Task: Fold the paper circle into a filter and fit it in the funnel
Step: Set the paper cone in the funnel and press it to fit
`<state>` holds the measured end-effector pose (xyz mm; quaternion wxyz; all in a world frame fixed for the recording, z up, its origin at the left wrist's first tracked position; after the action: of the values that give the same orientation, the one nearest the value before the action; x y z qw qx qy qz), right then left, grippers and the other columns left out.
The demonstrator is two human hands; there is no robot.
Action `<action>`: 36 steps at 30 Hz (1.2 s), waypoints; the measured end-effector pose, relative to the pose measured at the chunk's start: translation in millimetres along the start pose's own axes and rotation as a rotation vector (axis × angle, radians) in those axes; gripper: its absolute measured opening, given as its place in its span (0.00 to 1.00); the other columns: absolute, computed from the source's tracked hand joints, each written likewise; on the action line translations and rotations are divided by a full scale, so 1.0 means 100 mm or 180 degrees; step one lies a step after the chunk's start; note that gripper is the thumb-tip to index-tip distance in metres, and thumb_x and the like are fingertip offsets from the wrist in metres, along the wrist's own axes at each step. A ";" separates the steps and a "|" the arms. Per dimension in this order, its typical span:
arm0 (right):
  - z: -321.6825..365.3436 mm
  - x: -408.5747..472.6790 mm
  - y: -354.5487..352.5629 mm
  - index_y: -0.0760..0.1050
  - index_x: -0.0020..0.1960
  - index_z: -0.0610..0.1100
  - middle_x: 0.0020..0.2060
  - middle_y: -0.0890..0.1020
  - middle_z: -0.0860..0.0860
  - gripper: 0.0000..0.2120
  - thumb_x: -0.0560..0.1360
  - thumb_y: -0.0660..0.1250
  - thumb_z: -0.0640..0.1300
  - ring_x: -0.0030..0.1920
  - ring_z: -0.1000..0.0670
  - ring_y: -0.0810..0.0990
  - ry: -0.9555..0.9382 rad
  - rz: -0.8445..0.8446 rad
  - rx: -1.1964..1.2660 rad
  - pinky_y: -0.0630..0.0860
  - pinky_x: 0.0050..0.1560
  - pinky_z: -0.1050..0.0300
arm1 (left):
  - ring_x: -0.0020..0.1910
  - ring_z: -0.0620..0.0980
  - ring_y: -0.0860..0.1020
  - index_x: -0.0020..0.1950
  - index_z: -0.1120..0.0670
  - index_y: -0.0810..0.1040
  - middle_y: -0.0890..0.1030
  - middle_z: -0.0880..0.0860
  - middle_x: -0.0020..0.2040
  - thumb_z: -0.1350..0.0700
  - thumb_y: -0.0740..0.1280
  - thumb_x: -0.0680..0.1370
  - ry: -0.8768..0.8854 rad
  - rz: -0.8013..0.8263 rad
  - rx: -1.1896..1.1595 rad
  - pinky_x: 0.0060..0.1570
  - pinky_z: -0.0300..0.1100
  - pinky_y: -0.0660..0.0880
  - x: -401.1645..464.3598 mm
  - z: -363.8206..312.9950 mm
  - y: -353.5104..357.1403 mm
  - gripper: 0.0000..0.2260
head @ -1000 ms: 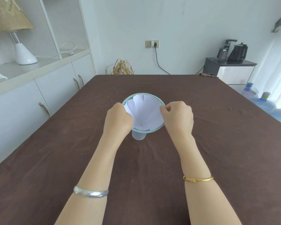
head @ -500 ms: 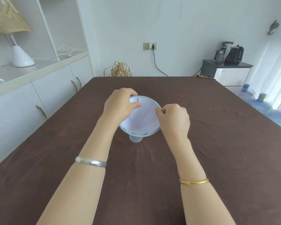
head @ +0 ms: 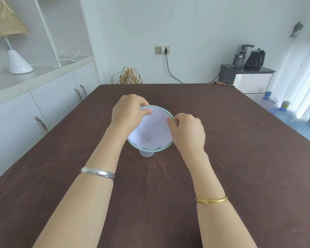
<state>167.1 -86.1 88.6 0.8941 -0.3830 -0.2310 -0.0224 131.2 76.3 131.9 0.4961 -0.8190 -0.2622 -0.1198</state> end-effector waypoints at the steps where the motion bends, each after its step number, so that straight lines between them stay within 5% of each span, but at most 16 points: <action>1: 0.00 0.00 0.00 0.63 0.29 0.41 0.23 0.64 0.48 0.16 0.74 0.60 0.43 0.28 0.46 0.60 0.0000 0.0003 0.0007 0.54 0.24 0.59 | 0.41 0.54 0.78 0.43 0.53 0.82 0.82 0.53 0.39 0.53 0.70 0.73 0.0028 0.0050 0.0037 0.35 0.41 0.68 0.00 0.00 0.02 0.04; 8: -0.03 0.01 -0.01 0.60 0.27 0.42 0.22 0.61 0.49 0.19 0.74 0.60 0.43 0.26 0.48 0.56 0.0018 -0.0006 -0.0089 0.53 0.24 0.58 | 0.42 0.55 0.73 0.53 0.52 0.77 0.77 0.52 0.42 0.53 0.64 0.77 0.0243 0.0397 0.0632 0.38 0.43 0.64 -0.01 -0.06 0.15 0.07; 14: 0.00 0.02 0.00 0.55 0.25 0.43 0.22 0.59 0.49 0.22 0.74 0.61 0.43 0.25 0.48 0.55 -0.0014 0.0040 -0.0132 0.52 0.24 0.58 | 0.47 0.54 0.76 0.56 0.49 0.75 0.79 0.50 0.45 0.49 0.68 0.72 0.0530 0.0454 0.0925 0.39 0.41 0.64 -0.03 -0.23 0.20 0.13; 22: 0.02 0.01 -0.03 0.53 0.25 0.43 0.22 0.58 0.49 0.24 0.75 0.61 0.47 0.25 0.49 0.53 -0.0027 0.0059 -0.0192 0.50 0.25 0.58 | 0.39 0.53 0.72 0.39 0.51 0.74 0.70 0.46 0.33 0.49 0.75 0.66 0.0851 0.0880 0.0930 0.29 0.39 0.60 0.04 -0.45 0.34 0.12; 27: 0.03 0.01 -0.01 0.54 0.25 0.44 0.22 0.59 0.49 0.25 0.77 0.60 0.48 0.24 0.50 0.54 -0.0029 0.0102 -0.0220 0.50 0.25 0.58 | 0.47 0.50 0.78 0.45 0.51 0.83 0.82 0.47 0.43 0.53 0.72 0.70 0.0880 0.1106 0.0259 0.47 0.48 0.75 0.06 -0.41 0.36 0.05; 36: 0.03 0.00 -0.01 0.55 0.25 0.43 0.22 0.59 0.49 0.23 0.76 0.60 0.45 0.24 0.50 0.55 -0.0043 0.0110 -0.0258 0.50 0.25 0.58 | 0.47 0.45 0.80 0.44 0.53 0.85 0.85 0.49 0.43 0.58 0.71 0.72 0.0929 0.1104 -0.0308 0.54 0.46 0.75 0.10 -0.41 0.35 0.04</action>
<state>165.2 -84.6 91.3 0.8766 -0.4230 -0.2293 -0.0138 161.2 30.5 129.5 0.5021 -0.8486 -0.0369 -0.1624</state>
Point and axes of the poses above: each hand's wrist, its own x-axis towards the middle knuckle, its own y-axis out of the palm, z = x × y, the point moved 9 cm from there along x, towards the middle knuckle
